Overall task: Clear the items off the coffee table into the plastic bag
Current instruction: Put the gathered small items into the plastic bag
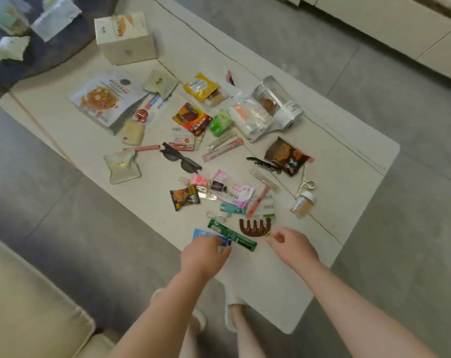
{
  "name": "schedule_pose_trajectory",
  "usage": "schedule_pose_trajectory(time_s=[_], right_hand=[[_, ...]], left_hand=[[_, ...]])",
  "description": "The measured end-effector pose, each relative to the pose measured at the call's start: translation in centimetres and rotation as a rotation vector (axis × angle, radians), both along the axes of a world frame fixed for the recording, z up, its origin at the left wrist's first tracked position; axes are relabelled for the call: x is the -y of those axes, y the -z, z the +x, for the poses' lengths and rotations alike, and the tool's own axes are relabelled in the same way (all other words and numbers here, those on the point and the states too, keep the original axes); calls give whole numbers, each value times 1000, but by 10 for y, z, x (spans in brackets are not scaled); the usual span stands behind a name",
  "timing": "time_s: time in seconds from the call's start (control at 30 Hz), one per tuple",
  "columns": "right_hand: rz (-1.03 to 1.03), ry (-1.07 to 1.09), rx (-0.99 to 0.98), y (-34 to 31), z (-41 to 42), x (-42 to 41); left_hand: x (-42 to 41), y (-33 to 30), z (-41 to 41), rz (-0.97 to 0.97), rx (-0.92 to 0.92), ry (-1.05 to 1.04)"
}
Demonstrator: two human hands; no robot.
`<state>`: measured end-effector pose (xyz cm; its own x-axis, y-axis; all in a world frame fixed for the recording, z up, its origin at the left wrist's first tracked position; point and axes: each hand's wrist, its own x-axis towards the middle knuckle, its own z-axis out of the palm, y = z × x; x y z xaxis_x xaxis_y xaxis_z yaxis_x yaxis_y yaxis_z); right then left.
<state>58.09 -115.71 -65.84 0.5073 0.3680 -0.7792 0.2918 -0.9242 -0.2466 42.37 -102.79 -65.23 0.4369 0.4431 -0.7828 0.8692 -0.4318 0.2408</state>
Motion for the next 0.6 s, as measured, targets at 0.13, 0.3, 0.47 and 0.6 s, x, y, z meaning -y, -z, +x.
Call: schedule_pose_trajectory(time_s=[0.13,0.3,0.47,0.6], right_hand=[[-48,-43,110,19,32,16],[-103,-11,224,46,73,11],[-112,104,295,76,96,0],[-86,117,341,95,99,-4]], left_hand=[[8,20,32,29,39,108],[9,44,66,39,82,227],[13,78,91,117,76,444],[24,95,97,156,81,532]])
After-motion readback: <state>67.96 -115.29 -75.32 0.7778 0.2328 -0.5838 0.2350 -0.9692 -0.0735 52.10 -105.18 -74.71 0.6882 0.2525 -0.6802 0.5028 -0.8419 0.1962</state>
